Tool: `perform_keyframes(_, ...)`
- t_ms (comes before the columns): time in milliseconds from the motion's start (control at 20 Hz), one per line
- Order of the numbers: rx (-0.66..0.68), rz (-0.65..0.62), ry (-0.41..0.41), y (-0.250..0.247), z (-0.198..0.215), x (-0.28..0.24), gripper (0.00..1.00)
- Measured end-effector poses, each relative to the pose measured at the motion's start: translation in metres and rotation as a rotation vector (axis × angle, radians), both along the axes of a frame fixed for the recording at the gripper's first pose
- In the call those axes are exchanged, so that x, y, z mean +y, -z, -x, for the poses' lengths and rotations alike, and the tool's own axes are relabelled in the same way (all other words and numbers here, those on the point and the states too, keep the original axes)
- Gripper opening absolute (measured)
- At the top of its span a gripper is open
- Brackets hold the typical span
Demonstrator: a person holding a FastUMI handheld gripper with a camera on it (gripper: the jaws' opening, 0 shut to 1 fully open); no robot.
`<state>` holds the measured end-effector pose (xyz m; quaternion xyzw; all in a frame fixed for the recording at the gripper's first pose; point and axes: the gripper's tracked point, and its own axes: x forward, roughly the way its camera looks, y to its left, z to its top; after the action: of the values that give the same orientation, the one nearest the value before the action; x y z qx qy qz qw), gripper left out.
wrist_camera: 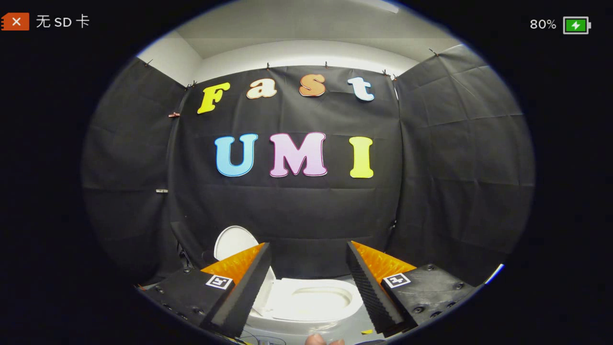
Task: Open the toilet lid.
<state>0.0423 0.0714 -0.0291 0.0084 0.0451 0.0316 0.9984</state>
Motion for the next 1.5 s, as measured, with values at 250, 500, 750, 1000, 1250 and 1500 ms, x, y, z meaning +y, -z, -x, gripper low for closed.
perform_keyframes(250,0.011,-0.020,-0.005,0.0063,0.0069,0.0003,0.98)
perform_keyframes(500,0.021,-0.007,-0.003,0.0080,0.0084,0.0009,0.98)
perform_keyframes(750,0.020,-0.004,-0.001,0.0063,0.0094,0.0032,0.98)
perform_keyframes(1000,0.021,0.001,0.001,0.0056,0.0090,0.0021,0.98)
perform_keyframes(1250,0.023,-0.001,0.003,0.0046,0.0090,0.0014,0.98)
perform_keyframes(1500,0.022,0.002,0.002,0.0076,0.0086,-0.0016,0.98)
